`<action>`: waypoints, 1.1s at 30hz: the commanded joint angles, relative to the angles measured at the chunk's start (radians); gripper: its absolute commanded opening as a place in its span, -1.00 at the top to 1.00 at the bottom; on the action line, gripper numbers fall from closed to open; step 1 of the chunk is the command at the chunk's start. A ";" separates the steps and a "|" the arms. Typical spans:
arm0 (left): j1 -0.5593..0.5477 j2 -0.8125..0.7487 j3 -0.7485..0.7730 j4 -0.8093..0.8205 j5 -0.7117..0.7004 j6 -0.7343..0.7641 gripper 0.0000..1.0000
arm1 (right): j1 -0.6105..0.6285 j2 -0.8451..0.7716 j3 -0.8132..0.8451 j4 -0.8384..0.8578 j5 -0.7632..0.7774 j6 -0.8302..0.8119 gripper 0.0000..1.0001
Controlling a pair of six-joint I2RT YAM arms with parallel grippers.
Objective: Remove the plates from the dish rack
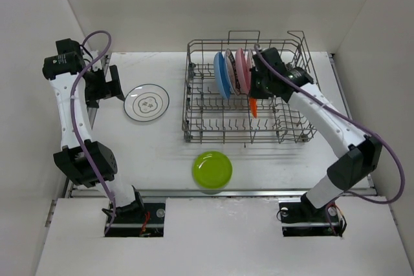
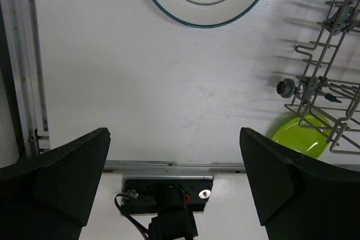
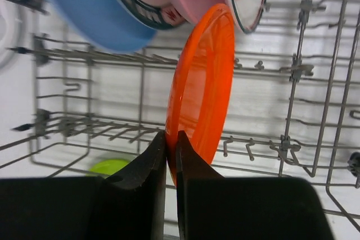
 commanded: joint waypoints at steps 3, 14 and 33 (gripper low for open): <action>0.005 0.004 0.076 0.004 -0.008 0.025 -1.00 | -0.007 -0.160 0.072 -0.001 0.084 -0.073 1.00; 0.005 0.046 0.109 -0.016 0.001 0.016 -1.00 | 0.093 -0.399 -0.078 0.033 0.032 -0.138 1.00; 0.005 0.034 0.155 -0.043 0.035 -0.012 -1.00 | 0.677 -0.402 -0.196 0.029 -0.121 0.055 1.00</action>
